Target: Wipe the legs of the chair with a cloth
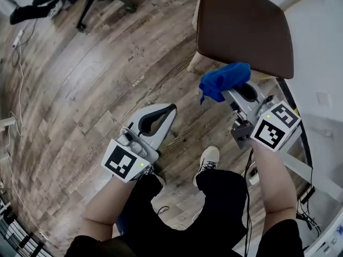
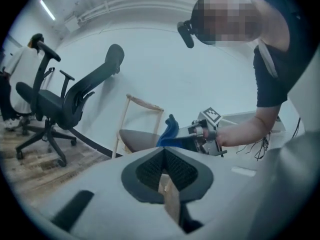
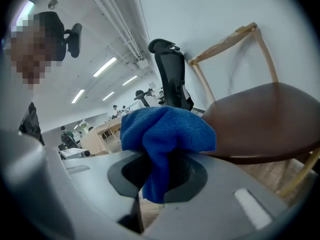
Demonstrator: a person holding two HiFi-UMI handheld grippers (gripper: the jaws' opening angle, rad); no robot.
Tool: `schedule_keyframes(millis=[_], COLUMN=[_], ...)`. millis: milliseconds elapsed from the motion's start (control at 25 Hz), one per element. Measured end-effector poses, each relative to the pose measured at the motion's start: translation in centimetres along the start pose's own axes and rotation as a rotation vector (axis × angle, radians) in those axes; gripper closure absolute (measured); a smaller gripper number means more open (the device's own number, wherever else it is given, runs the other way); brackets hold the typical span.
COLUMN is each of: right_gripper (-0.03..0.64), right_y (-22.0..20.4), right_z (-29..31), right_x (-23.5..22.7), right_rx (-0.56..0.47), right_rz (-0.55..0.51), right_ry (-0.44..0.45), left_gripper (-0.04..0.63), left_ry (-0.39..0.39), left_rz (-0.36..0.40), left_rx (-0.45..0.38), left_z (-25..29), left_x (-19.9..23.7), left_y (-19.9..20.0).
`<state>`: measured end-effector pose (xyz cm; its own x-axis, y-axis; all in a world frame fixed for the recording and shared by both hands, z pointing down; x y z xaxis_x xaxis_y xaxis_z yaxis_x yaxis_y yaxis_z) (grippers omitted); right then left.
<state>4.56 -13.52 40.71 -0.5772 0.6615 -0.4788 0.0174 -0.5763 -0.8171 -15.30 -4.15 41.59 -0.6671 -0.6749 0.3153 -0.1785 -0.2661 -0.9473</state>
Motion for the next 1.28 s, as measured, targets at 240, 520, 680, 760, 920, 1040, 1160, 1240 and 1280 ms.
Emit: schedule_keyframes(millis=[240, 520, 680, 760, 920, 1040, 1160, 1240, 1280], right_gripper=[0.552, 0.552, 0.552, 0.552, 0.552, 0.552, 0.552, 0.552, 0.552], right_y=[-4.0, -6.4, -7.1, -7.4, -8.4, -9.0, -9.5, -10.2, -10.8], right_z=[3.5, 6.7, 7.6, 8.3, 9.6, 10.3, 10.7, 11.1, 11.4], right_x=[-5.7, -9.1, -9.9, -10.2, -12.0, -13.4, -14.1, -14.8, -15.3], right_rx=[0.024, 0.056, 0.05, 0.049, 0.045, 0.029, 0.008, 0.011, 0.018], right_rz=[0.028, -0.02, -0.045, -0.05, -0.049, -0.046, -0.066, -0.081, -0.085], right_ry=[0.018, 0.05, 0.049, 0.043, 0.026, 0.015, 0.043, 0.051, 0.05], left_gripper=[0.595, 0.595, 0.595, 0.595, 0.595, 0.595, 0.595, 0.595, 0.595], left_ry=[-0.102, -0.086, -0.062, -0.059, -0.062, -0.074, -0.087, -0.089, -0.087], left_rz=[-0.013, 0.052, 0.053, 0.049, 0.053, 0.062, 0.079, 0.087, 0.09], left_rx=[0.066, 0.024, -0.001, 0.005, 0.013, 0.015, 0.032, 0.05, 0.059], left_z=[1.7, 3.8, 4.4, 4.4, 4.4, 4.4, 4.4, 4.3, 4.3], left_x=[1.9, 6.0, 7.5, 7.8, 7.5, 7.0, 6.8, 7.0, 7.3], left_y=[-5.3, -5.5, -5.6, -5.8, -5.8, -5.8, -6.0, -6.2, -6.4])
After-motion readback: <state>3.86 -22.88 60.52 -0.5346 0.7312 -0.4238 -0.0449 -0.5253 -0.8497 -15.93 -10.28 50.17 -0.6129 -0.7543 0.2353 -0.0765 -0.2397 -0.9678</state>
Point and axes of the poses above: the fingertips, and each gripper's own axes: z forward along the fingers, x to its left, y out of its top, the point moved 7 cm from there along -z, backward along the fingers, and after that the axes turned 2 degrees about -z, right-handed, at the moved point
